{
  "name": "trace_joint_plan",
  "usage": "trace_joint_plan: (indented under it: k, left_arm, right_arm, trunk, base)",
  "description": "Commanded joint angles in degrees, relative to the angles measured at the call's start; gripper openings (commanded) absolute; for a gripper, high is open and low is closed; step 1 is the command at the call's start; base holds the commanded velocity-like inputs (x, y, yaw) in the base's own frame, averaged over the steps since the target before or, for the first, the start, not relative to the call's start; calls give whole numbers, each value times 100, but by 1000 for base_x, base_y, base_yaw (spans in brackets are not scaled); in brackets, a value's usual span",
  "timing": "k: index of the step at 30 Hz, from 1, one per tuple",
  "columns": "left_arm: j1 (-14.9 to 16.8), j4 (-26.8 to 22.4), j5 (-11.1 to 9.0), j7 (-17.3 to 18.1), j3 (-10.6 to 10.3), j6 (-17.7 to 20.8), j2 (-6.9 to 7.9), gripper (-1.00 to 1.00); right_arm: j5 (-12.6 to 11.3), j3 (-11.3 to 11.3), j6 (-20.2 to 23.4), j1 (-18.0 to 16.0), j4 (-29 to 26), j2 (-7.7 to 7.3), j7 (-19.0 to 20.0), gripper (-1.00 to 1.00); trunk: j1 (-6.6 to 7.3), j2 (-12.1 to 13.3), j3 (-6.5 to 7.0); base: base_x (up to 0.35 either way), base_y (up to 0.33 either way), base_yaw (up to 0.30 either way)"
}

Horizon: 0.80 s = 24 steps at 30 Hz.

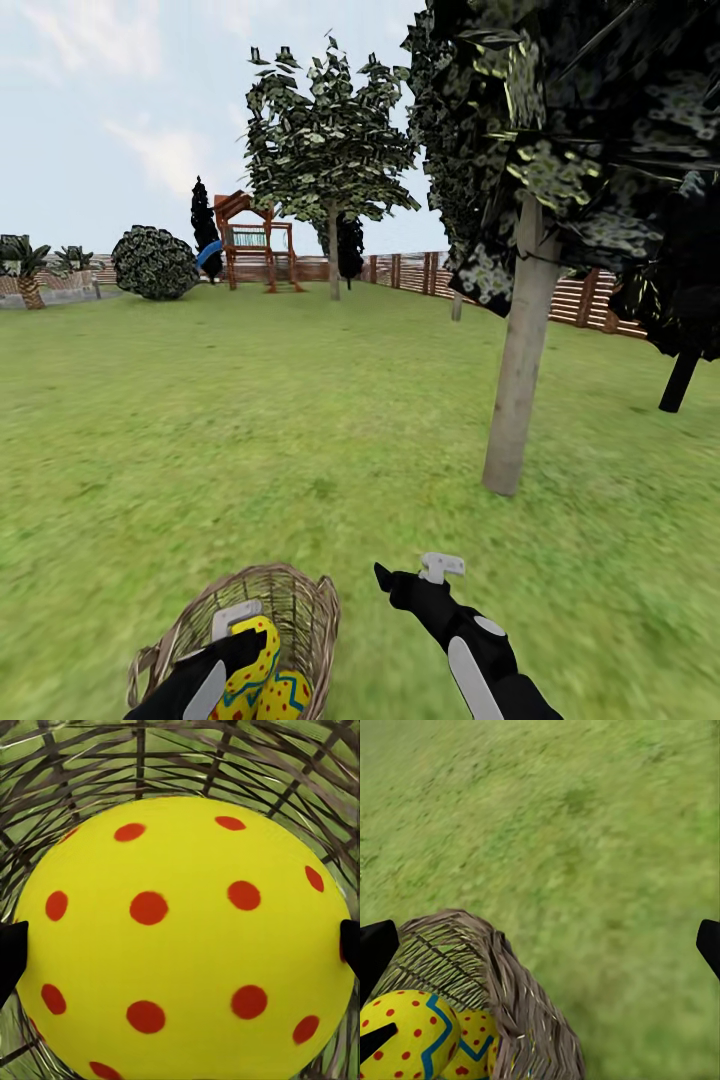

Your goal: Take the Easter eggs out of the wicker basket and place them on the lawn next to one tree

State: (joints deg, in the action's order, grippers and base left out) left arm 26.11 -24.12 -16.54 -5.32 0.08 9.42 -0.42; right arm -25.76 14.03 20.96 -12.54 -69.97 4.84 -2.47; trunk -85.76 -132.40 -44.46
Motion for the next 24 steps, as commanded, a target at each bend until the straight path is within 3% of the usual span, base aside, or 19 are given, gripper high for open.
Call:
trace_joint_plan:
  k: [1,8,12,24]
  left_arm:
    - [0,-14,-42,-22,1,33,-2,-100]
    - [0,-14,-57,-22,7,66,-2,-100]
    - [0,-14,-73,-28,36,362,-2,-100]
    - [0,-12,-75,-57,55,738,-2,-100]
  right_arm:
    - [-47,3,22,-3,-8,-1,-26,100]
    - [-48,3,22,-3,-8,-1,-26,100]
    - [-49,3,22,-3,-8,-1,-26,100]
    - [-48,3,22,-3,-8,-1,-26,100]
  trunk:
    - [24,39,12]
    - [177,319,138]
    - [265,480,209]
    - [529,961,425]
  base:
    - [0,0,0]
    - [0,0,0]
    - [0,0,0]
    - [0,0,0]
